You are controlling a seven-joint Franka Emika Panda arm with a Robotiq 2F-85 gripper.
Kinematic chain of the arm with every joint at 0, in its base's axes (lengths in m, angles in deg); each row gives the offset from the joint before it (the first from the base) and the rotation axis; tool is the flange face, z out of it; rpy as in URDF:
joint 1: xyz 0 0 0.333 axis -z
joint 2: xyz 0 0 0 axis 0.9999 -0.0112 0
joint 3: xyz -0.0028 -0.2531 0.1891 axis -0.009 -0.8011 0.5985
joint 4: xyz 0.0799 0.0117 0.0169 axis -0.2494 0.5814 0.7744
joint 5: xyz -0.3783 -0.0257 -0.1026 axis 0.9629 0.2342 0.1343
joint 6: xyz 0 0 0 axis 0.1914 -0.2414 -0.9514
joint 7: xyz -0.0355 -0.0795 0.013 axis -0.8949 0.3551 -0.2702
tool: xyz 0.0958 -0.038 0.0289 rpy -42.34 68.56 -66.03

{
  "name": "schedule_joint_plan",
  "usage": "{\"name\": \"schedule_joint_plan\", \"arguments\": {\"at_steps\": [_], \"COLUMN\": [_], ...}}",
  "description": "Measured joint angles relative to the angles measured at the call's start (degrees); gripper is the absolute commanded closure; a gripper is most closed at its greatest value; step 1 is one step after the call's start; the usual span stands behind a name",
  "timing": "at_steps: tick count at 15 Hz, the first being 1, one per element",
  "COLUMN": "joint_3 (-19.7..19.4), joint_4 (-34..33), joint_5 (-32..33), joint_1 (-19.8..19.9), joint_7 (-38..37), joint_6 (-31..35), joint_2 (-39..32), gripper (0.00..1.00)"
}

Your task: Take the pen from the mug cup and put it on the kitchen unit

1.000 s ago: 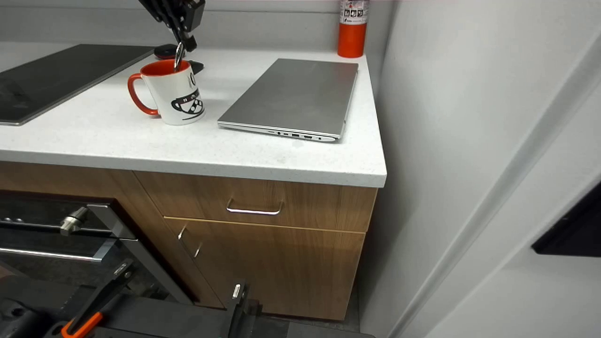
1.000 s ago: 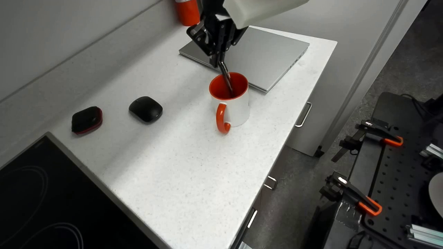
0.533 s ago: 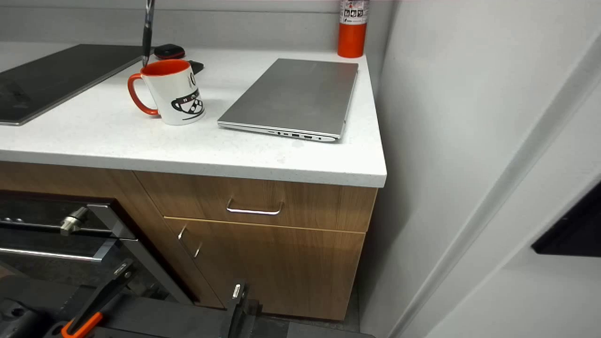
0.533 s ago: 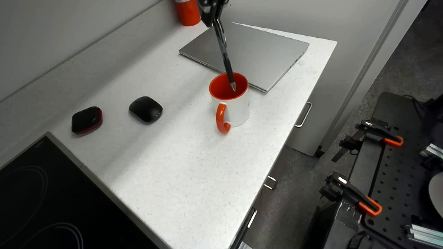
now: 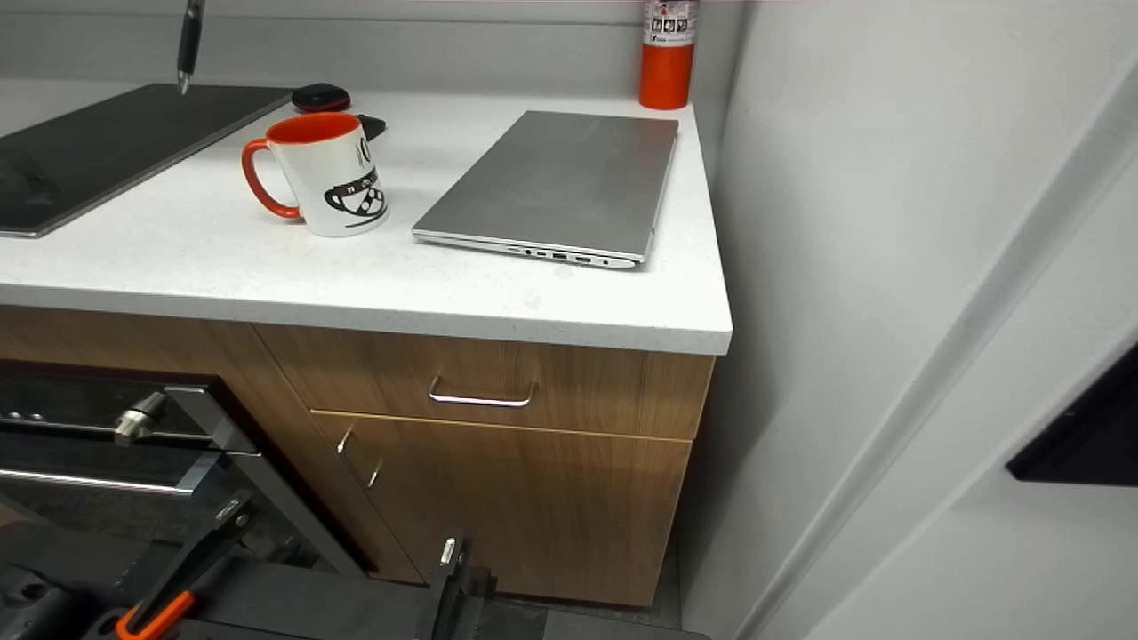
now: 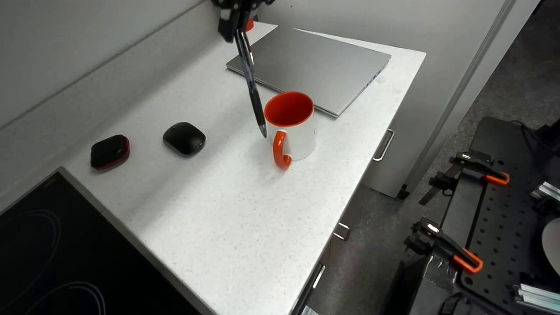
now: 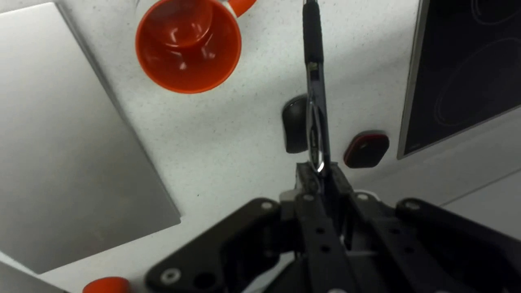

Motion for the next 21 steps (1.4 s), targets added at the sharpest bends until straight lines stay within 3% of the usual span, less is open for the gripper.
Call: {"name": "schedule_joint_plan", "arguments": {"at_steps": [7, 14, 15, 21], "joint_3": [-0.4, -0.2, -0.3, -0.4], "joint_4": [-7.9, -16.9, -17.6, -19.7], "joint_5": [-8.9, -7.4, -6.4, -2.5], "joint_1": [-3.6, -2.9, -2.9, -2.7], "joint_7": [11.2, 15.2, 15.2, 15.2], "joint_6": [-1.0, -6.0, -6.0, -6.2], "joint_2": [-16.5, -29.6, -30.6, -33.1], "gripper": [0.97, 0.97, 0.72, 0.26]}}
